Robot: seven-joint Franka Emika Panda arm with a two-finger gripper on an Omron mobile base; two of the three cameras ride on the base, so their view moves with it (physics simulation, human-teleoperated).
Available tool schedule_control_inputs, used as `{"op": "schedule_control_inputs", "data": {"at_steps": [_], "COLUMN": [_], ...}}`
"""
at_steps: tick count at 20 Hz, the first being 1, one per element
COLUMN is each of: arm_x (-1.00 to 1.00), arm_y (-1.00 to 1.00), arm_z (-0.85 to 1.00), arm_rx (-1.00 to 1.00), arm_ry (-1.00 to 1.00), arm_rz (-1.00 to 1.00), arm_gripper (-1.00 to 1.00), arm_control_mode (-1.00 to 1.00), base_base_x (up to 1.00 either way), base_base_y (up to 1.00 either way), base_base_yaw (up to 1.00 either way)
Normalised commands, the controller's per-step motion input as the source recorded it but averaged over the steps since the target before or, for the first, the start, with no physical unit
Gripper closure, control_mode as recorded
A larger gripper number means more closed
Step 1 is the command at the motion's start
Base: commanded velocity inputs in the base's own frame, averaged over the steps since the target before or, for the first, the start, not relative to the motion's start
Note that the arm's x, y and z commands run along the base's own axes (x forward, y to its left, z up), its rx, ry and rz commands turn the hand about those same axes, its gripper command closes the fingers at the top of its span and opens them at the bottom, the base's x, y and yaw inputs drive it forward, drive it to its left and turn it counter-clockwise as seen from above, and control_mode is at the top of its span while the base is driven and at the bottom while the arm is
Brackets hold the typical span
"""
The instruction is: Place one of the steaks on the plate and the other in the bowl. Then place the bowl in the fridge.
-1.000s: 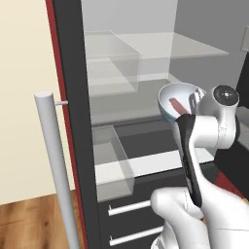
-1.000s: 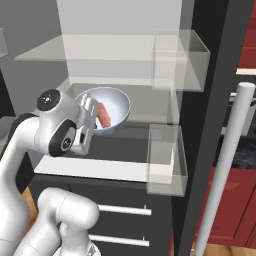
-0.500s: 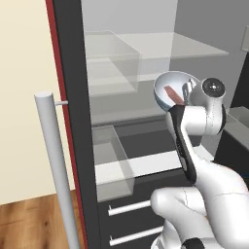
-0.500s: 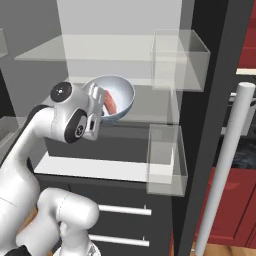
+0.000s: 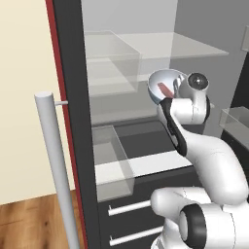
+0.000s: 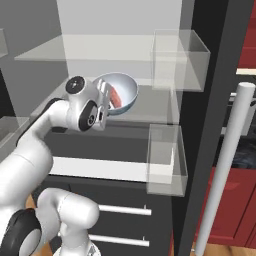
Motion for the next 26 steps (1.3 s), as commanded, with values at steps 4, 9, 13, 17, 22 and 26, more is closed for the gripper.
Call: {"op": "schedule_control_inputs", "data": {"at_steps": [4,9,13,17,22,26], "arm_x": [0.66,0.35,0.38,0.33,0.3,0.06], "arm_y": [0.0,0.0,0.0,0.0,0.0,0.03], "arm_z": [-0.13,-0.06,-0.22,-0.3,-0.3,-0.02], "arm_rx": [0.0,0.0,0.0,0.0,0.0,0.0], "arm_ry": [0.08,0.09,0.09,0.1,0.08,0.0], "arm_rz": [0.0,0.0,0.0,0.0,0.0,0.0], "arm_gripper": [1.0,1.0,1.0,1.0,1.0,1.0], "arm_control_mode": [-1.0,-1.0,-1.0,-1.0,-1.0,-1.0], "base_base_x": [0.0,0.0,0.0,0.0,0.0,0.0], "base_base_y": [0.0,0.0,0.0,0.0,0.0,0.0], "base_base_yaw": [0.0,0.0,0.0,0.0,0.0,0.0]}}
